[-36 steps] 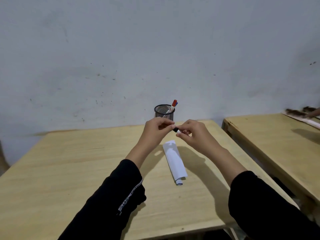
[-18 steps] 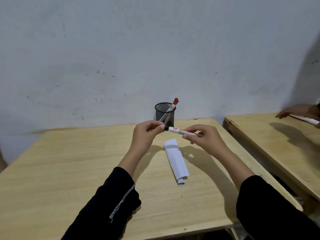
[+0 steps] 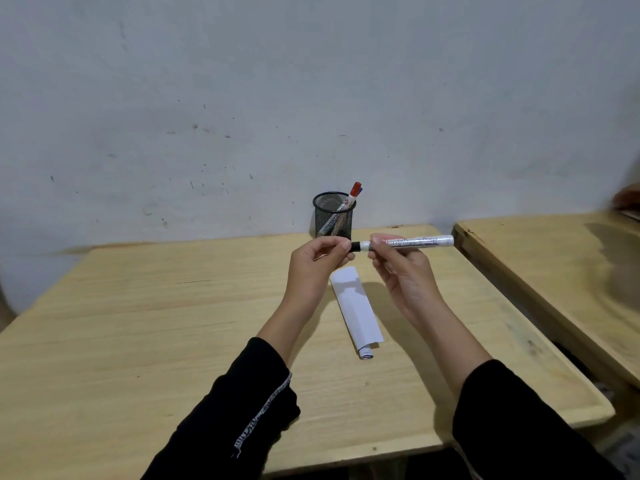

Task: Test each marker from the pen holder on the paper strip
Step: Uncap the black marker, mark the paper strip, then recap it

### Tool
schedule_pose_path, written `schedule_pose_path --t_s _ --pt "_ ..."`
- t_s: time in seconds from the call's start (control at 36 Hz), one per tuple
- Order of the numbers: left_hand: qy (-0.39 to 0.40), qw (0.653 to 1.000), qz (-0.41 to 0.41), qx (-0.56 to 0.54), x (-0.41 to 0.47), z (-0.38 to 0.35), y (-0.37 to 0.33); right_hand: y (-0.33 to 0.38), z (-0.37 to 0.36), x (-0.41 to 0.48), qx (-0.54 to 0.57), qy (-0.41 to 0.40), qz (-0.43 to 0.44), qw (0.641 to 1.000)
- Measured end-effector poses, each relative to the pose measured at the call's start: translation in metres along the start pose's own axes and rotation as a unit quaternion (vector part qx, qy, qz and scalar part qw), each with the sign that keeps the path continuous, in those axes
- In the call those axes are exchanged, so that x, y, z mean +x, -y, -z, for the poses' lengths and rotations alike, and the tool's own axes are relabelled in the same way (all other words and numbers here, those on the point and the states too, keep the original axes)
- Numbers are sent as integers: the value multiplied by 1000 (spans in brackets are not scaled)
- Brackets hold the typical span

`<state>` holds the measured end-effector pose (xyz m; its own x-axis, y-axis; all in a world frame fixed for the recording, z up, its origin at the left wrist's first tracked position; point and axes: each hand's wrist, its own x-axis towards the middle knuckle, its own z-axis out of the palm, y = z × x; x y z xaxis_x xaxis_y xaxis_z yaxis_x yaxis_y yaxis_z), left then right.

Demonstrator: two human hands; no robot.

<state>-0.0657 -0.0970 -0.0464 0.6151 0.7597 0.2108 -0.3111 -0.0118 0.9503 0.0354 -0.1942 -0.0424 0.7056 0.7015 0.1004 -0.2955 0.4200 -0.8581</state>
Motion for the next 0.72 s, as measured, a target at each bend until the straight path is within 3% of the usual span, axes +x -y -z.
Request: schedule_pose_path --t_s 0.42,0.72 --pt "33 998 -22 57 4 11 -1 -5 -1 7 -25 68 7 997" --pt "60 997 6 41 11 24 7 0 6 15 -170 146 72 972"
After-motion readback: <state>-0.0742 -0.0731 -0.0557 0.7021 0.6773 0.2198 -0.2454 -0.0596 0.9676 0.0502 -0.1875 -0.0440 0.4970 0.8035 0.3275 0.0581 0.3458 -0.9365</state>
